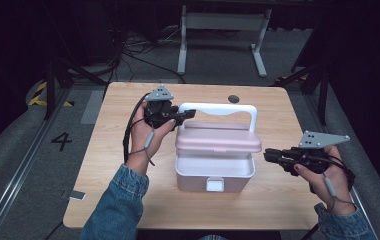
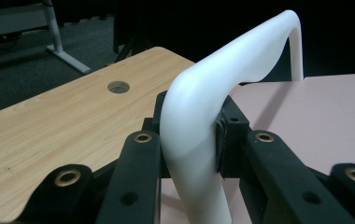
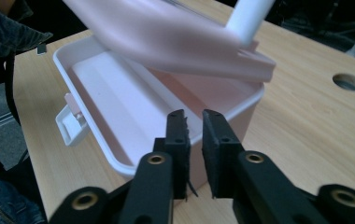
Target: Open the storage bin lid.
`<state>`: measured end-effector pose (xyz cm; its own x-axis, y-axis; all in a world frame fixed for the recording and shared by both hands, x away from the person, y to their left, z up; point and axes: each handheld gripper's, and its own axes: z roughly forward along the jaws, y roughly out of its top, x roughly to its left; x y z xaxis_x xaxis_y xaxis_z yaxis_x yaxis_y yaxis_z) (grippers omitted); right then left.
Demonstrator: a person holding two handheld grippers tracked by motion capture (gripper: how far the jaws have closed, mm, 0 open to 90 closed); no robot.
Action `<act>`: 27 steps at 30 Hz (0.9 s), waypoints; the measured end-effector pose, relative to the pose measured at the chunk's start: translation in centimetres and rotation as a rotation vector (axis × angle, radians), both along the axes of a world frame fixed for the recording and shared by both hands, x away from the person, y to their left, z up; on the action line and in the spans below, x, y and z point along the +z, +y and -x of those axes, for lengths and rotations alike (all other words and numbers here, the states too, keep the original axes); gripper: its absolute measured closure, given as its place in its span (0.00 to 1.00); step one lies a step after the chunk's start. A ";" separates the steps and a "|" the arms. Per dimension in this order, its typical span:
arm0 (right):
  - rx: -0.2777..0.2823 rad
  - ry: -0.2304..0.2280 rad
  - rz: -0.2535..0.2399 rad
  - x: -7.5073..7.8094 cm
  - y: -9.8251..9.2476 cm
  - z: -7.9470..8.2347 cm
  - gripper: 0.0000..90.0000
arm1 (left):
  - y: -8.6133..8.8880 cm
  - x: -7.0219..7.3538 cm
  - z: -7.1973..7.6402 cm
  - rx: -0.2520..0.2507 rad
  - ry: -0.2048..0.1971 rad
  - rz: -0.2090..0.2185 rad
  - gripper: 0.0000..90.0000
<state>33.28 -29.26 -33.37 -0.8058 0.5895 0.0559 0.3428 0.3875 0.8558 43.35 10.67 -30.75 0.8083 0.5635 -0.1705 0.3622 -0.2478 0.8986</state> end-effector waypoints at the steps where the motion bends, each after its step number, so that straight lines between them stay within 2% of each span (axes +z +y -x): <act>1: 0.008 -0.012 -0.005 -0.1 0.2 0.0 0.95 | -0.1 0.0 -0.1 0.001 0.003 0.009 0.83; 4: 0.038 -0.049 -0.032 -0.4 1.1 -0.2 0.98 | -0.2 0.2 -0.3 0.004 0.007 -0.011 0.83; 9: 0.048 -0.092 -0.093 -0.8 1.7 -0.4 1.00 | -0.3 0.3 -0.1 0.001 0.002 -0.028 0.83; 15: 0.052 -0.091 -0.123 -1.1 2.0 -0.7 1.00 | -0.2 0.2 0.2 0.000 -0.008 -0.028 0.78; 16: 0.054 -0.086 -0.124 -1.3 2.1 -0.8 1.00 | -0.2 0.1 0.2 0.010 -0.022 -0.020 0.63; 19: 0.055 -0.089 -0.127 -1.3 2.2 -0.8 1.00 | 0.4 -0.1 0.4 0.027 -0.065 -0.016 0.49; 20: 0.055 -0.089 -0.127 -1.3 2.2 -0.8 1.00 | 0.4 -0.1 0.4 0.027 -0.065 -0.016 0.44; 21: 0.059 -0.088 -0.127 -1.3 2.2 -0.9 1.00 | 1.2 -0.4 0.8 0.041 -0.082 -0.029 0.41; 22: 0.059 -0.088 -0.127 -1.3 2.2 -0.9 1.00 | 1.2 -0.4 0.8 0.041 -0.082 -0.029 0.40; 27: 0.058 -0.092 -0.126 -1.2 2.1 -0.9 1.00 | 3.6 -0.8 2.5 0.078 -0.101 -0.061 0.36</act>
<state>34.15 -27.13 -34.56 -0.8432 0.5352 0.0507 0.2411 0.2921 0.9255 40.87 14.28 -31.50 0.7727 0.6325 -0.0536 0.2907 -0.2776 0.9156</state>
